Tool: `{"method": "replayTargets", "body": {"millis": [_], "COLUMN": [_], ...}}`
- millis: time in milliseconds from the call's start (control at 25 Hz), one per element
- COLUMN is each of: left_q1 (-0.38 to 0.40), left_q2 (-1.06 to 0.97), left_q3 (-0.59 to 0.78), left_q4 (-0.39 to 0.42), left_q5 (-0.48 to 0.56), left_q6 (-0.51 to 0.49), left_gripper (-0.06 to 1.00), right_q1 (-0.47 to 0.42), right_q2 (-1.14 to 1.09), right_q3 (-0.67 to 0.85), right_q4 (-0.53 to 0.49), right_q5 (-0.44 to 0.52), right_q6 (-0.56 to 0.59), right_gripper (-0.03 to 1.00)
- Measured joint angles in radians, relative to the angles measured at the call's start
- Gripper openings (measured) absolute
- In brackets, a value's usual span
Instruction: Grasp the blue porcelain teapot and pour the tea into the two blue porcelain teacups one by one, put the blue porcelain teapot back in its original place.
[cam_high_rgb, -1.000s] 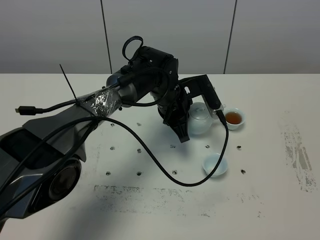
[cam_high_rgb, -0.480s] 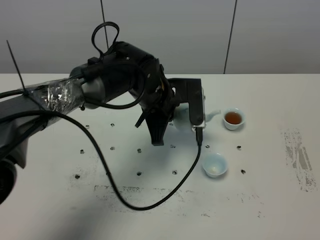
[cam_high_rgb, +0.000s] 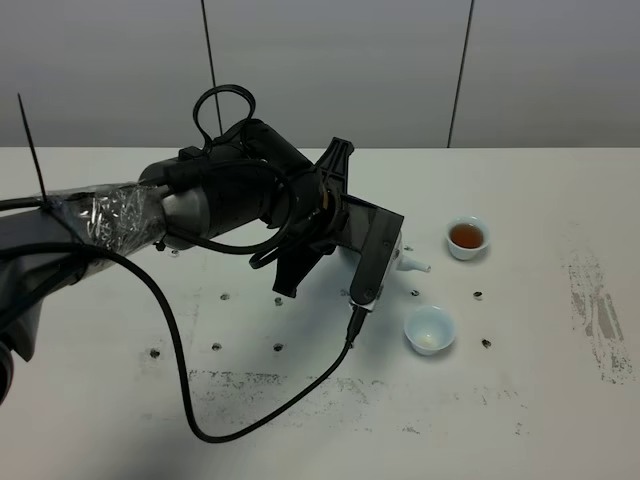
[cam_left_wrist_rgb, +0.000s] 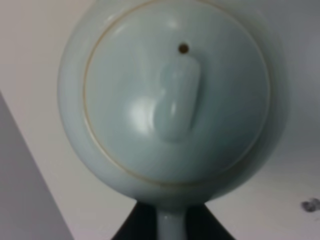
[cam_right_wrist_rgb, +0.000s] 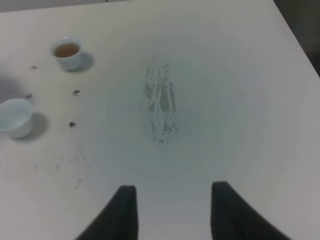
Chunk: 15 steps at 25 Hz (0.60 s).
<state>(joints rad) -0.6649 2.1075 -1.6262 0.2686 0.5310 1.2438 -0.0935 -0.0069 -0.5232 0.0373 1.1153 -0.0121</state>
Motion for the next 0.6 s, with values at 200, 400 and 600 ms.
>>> {"method": "replayTargets", "body": {"millis": [200, 400, 600], "left_q1": [-0.029, -0.053, -0.081], "left_q2": [0.013, 0.03, 0.042], "left_q3": [0.0, 0.0, 0.0], "left_q4": [0.081, 0.154, 0.241], "left_q5": [-0.015, -0.015, -0.018], "left_q6": [0.019, 0.044, 0.046], "left_gripper": [0.11, 0.11, 0.11], "right_q1": [0.0, 0.0, 0.0], "right_q2": [0.0, 0.0, 0.0], "right_q3": [0.0, 0.0, 0.0], "right_q4": [0.0, 0.0, 0.0], "right_q5": [0.0, 0.0, 0.0], "right_q6": [0.0, 0.0, 0.0], "right_gripper": [0.36, 0.36, 0.36]}}
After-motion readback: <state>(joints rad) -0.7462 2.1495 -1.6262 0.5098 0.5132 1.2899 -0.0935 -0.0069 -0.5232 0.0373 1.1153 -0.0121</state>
